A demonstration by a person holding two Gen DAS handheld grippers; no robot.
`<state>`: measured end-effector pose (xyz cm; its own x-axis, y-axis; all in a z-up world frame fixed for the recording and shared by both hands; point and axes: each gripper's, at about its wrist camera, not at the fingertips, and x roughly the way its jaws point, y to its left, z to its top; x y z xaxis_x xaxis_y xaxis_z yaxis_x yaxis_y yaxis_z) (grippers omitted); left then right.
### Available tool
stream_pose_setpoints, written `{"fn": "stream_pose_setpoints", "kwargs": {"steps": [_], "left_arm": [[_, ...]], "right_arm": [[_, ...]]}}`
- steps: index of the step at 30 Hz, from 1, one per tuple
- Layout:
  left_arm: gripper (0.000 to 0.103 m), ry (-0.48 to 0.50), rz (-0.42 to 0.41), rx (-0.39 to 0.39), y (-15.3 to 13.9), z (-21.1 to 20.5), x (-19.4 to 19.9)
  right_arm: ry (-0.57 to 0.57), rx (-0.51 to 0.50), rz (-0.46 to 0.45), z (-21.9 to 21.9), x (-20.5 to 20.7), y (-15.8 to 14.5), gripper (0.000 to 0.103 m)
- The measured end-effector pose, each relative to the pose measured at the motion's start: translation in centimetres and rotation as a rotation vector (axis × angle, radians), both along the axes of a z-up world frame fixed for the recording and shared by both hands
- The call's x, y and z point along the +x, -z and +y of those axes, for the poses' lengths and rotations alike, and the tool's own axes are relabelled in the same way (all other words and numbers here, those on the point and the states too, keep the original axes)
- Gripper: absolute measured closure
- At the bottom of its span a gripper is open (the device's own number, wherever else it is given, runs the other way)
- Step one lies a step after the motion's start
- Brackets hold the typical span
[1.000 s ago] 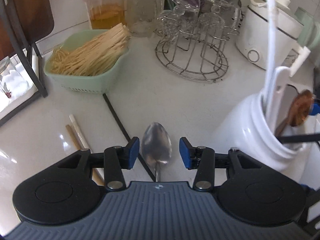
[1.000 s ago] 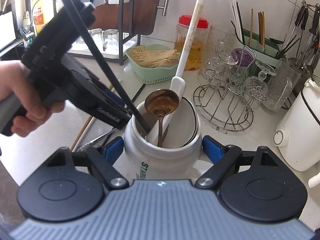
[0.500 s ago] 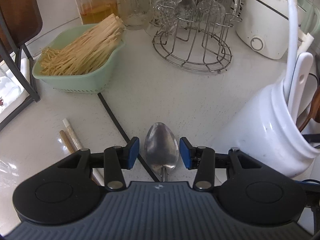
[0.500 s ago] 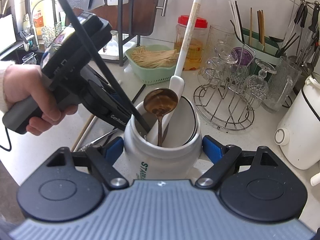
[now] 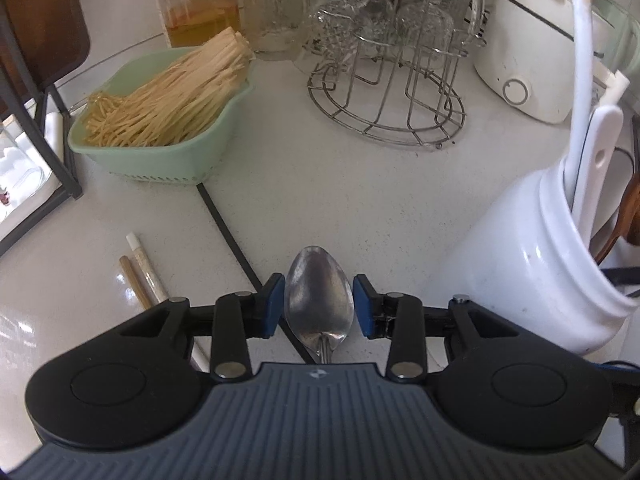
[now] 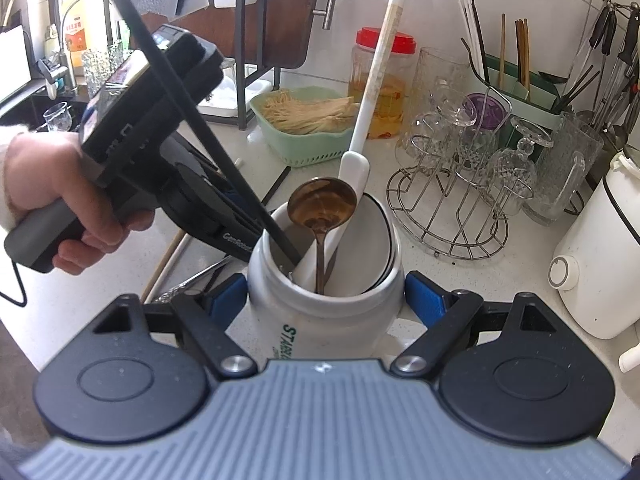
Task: Organize utensils
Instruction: 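Close the left tool on the silver spoon handle, then lift the silver spoon with the left tool and carry it over the mug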
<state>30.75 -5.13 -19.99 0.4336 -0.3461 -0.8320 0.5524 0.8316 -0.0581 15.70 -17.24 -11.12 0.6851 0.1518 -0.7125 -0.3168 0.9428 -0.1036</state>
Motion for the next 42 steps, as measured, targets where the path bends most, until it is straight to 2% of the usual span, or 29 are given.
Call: {"fn": "stream_pose_setpoints", "kwargs": {"steps": [13,16,19,24,30,42], "left_arm": [[0.061,-0.126,-0.021,-0.076,-3.3,1.9,-2.5],[0.061,-0.170,-0.021,-0.093,-3.9,2.5,-2.8],[0.061,-0.230,-0.003,-0.145,-4.7,3.3,-2.9],[0.061,-0.287,-0.010,-0.143,-5.9,3.6,-3.6],[0.061,-0.351,-0.001,-0.202,-7.6,4.6,-4.6],[0.061,-0.405,-0.110,-0.256,-11.4,5.3,-6.4]], "right_arm": [[0.016,-0.018,0.047,0.4,0.6,-0.3,0.015],[0.015,-0.018,0.040,0.4,0.4,-0.2,0.015],[0.015,-0.016,0.034,0.3,0.3,-0.1,0.015],[0.013,-0.019,0.034,0.4,0.3,-0.2,0.015],[0.010,-0.018,0.024,0.4,0.0,-0.2,0.015],[-0.012,-0.021,0.014,0.4,-0.1,-0.2,0.015]]}}
